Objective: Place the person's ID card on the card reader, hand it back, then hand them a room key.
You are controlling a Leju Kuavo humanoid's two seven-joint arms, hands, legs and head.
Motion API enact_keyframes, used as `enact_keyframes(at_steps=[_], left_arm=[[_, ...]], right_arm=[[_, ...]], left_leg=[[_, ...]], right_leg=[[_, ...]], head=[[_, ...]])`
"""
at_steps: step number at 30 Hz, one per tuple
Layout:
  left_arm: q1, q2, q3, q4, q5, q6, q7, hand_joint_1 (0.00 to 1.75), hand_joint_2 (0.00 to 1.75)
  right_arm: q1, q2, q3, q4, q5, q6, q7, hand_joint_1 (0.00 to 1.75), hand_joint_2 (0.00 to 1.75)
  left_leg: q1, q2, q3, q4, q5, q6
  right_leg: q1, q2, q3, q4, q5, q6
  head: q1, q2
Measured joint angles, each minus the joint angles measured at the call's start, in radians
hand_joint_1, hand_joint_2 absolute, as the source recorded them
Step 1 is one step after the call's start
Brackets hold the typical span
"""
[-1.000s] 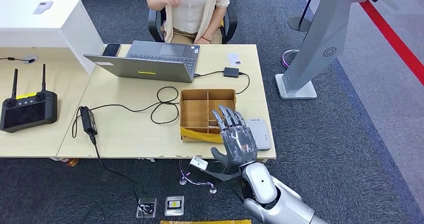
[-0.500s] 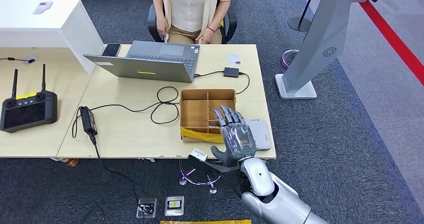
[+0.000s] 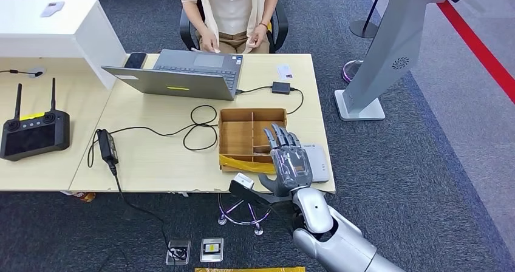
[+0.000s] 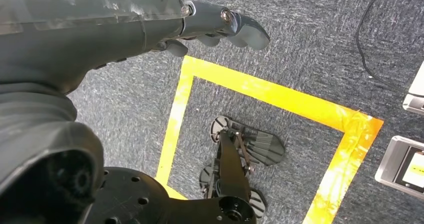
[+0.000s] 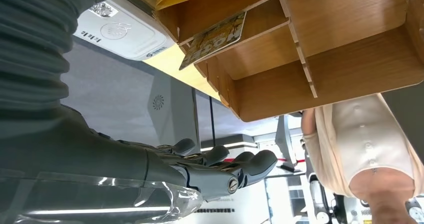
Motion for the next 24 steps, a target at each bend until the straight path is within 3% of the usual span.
enact_keyframes(at_steps=[24], left_arm=[[-0.017, -0.004, -0.021, 0.000, -0.025, -0.010, 0.018, 0.00, 0.00]], right_arm=[[-0.016, 0.024, -0.042, 0.085, -0.031, 0.021, -0.007, 0.00, 1.75]], left_leg=[[0.000, 0.000, 0.000, 0.000, 0.000, 0.000]], right_leg=[[0.000, 0.000, 0.000, 0.000, 0.000, 0.000]], head=[[0.000, 0.000]])
